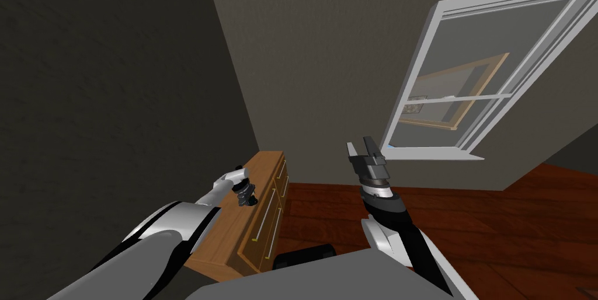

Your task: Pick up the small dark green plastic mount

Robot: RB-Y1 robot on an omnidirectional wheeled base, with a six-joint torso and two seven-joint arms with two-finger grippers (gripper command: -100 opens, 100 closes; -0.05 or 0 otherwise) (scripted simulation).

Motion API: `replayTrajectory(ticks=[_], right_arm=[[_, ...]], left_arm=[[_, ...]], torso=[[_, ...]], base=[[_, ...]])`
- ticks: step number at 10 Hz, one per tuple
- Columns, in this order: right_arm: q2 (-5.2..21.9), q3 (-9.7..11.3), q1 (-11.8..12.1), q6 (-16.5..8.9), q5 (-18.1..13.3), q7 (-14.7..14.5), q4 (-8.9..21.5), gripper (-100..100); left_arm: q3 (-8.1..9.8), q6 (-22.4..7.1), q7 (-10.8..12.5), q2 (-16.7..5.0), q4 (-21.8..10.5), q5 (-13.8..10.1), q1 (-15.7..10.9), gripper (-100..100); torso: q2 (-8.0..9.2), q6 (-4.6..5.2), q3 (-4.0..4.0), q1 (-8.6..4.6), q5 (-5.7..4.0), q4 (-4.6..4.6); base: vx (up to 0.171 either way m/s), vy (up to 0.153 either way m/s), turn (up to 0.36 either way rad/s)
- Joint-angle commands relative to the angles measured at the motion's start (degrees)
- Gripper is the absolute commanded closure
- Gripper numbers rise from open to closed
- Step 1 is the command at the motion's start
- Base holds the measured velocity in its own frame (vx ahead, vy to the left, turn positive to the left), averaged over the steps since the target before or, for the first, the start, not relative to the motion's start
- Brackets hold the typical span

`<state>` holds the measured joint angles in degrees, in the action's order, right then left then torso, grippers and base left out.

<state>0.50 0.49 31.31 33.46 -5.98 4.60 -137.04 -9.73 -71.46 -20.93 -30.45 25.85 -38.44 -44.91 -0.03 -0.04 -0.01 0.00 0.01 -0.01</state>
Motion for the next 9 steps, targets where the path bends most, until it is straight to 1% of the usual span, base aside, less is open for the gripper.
replayTrajectory(ticks=[1,4,5,6,7,8,9], right_arm=[[0.00,0.00,0.00,0.00,0.00,0.00,0.00,0],[0.00,0.00,0.00,0.00,0.00,0.00,0.00,0],[0.00,0.00,0.00,0.00,0.00,0.00,0.00,0],[0.00,0.00,0.00,0.00,0.00,0.00,0.00,0],[0.00,0.00,0.00,0.00,0.00,0.00,0.00,0],[0.00,0.00,0.00,0.00,0.00,0.00,0.00,0],[0.00,0.00,0.00,0.00,0.00,0.00,0.00,0]], left_arm=[[0.00,0.00,0.00,0.00,0.00,0.00,0.00,100],[0.02,0.08,0.24,-0.17,-0.07,0.06,0.02,100],[0.00,0.06,0.19,-0.16,-0.06,0.07,0.03,0],[-0.28,-1.57,-0.18,-0.97,0.53,-0.56,-0.87,100],[-0.45,-2.52,-0.30,-1.57,0.77,-0.91,-1.46,100],[-0.32,-1.93,-0.13,-1.34,1.17,-0.68,-0.76,100],[-0.34,-2.22,-0.20,-1.43,1.31,-0.72,-0.81,0]], torso=[[0.00,0.00,0.00,0.00,0.00,0.00],[-0.05,0.15,-0.04,0.10,0.11,-0.04],[-0.04,0.12,-0.03,0.10,0.11,-0.02],[-0.04,0.11,-0.03,0.10,0.11,-0.02],[0.01,0.11,0.01,0.03,0.09,0.01],[0.06,0.08,0.04,-0.02,0.07,0.03],[0.03,0.08,0.02,0.03,0.11,0.00]], base=[[-0.001,0.001,0.019],[0.000,0.000,0.004],[0.000,0.000,0.000],[-0.018,-0.021,0.014],[-0.025,-0.035,0.013],[-0.009,-0.014,0.003],[0.000,0.000,0.000]])
